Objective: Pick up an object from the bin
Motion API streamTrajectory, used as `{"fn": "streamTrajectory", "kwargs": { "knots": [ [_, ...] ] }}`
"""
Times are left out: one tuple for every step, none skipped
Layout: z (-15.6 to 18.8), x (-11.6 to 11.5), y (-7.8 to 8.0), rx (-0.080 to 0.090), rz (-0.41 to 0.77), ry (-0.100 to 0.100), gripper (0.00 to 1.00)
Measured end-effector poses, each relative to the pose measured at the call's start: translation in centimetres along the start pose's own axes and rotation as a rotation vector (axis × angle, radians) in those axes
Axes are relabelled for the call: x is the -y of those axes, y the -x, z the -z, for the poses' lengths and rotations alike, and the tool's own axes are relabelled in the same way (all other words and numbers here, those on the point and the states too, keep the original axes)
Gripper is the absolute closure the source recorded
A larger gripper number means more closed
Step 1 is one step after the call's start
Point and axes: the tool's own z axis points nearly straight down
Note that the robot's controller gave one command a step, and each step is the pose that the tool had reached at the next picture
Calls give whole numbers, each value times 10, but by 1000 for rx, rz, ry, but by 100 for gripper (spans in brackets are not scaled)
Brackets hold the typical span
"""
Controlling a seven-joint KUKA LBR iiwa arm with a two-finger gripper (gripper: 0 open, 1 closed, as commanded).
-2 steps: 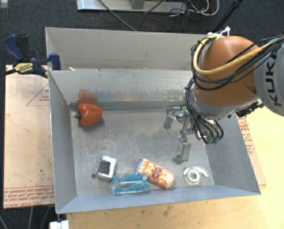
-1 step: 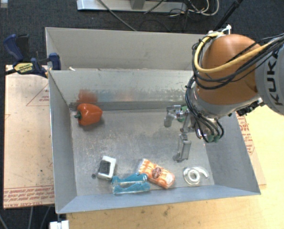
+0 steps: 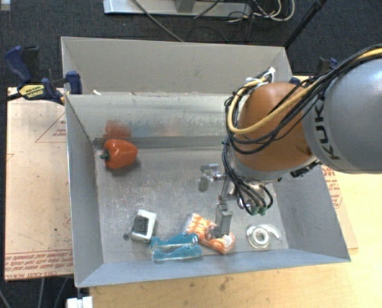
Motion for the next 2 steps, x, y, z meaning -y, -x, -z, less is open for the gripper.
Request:
{"fn": "streamTrajectory", "kwargs": {
  "knots": [
    [-23,-47,-9,-6,22,2,0],
    [-53,-54,-25,-6,165,0,0]
  ]
}}
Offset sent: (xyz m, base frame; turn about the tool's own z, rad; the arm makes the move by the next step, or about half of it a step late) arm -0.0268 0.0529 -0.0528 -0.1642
